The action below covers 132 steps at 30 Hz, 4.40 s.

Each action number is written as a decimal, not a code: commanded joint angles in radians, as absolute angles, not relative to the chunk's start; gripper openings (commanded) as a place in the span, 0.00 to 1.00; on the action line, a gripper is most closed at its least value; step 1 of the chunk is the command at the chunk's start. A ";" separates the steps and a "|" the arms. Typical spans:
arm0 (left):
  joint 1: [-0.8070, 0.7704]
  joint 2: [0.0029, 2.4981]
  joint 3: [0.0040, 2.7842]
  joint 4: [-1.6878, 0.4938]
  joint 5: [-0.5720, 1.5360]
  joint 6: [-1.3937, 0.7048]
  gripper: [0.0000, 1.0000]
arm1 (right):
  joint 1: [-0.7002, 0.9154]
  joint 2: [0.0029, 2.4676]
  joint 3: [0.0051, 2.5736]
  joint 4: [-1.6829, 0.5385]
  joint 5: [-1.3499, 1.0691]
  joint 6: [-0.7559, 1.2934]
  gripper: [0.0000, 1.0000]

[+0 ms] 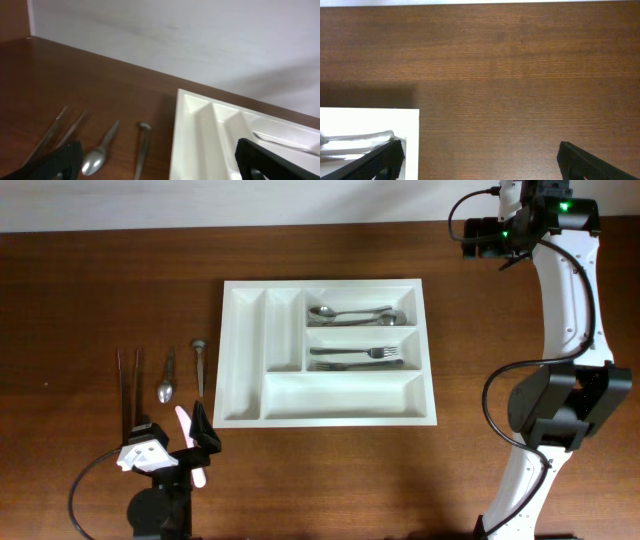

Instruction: Pack container

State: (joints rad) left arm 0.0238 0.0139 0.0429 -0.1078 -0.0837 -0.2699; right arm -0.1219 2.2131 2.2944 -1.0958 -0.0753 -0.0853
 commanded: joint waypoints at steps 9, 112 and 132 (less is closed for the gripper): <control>0.029 0.300 0.471 -0.458 -0.100 -0.237 0.99 | -0.118 2.188 2.312 -1.096 -0.077 -0.076 0.99; -0.155 1.964 1.843 -0.931 0.024 -0.088 0.02 | -0.118 2.188 2.312 -1.096 -0.077 -0.077 0.99; -0.330 2.167 1.832 -0.944 0.051 -0.266 0.02 | -0.118 2.188 2.312 -1.096 -0.077 -0.077 0.99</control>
State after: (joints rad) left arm -0.3191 2.1063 1.8370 -0.9398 0.0216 -0.2405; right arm -0.1219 2.2131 2.2944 -1.0962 -0.0753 -0.0822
